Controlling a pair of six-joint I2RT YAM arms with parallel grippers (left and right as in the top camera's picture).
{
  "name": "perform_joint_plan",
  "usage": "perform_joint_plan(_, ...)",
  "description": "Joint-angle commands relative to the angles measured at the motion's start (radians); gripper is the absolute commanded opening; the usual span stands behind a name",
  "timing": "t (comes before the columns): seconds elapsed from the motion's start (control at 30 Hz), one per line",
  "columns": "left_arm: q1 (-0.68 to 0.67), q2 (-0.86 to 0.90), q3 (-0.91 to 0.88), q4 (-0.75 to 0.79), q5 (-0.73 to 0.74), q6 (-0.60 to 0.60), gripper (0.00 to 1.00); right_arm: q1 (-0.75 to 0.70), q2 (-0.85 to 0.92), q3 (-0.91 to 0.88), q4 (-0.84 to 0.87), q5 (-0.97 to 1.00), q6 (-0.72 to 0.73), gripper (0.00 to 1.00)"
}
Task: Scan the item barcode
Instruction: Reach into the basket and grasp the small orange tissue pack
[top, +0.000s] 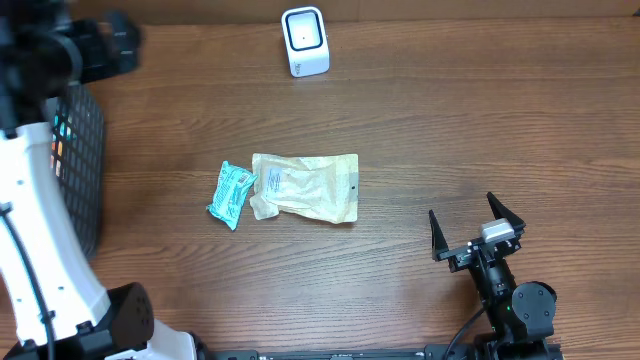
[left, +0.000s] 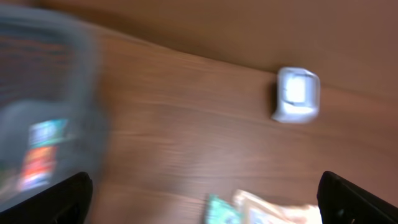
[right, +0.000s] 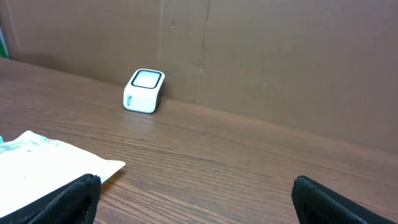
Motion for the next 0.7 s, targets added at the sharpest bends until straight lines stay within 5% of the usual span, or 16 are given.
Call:
perform_joint_plan(0.0, 0.144, 0.016, 0.008, -0.026, -0.082, -0.003, 1.0, -0.003, -0.009, -0.01, 0.004, 0.005, 0.006, 1.0)
perform_joint_plan(0.27, 0.339, 0.032, -0.091, 0.029, -0.048, 0.103, 0.98, -0.003, -0.009, -0.01, 0.004, 0.005, 0.006, 1.0)
perform_joint_plan(0.67, 0.411, 0.047, -0.42, 0.301, -0.059, 0.274, 0.97, -0.003, -0.009, -0.01, 0.004, 0.005, 0.006, 1.0)
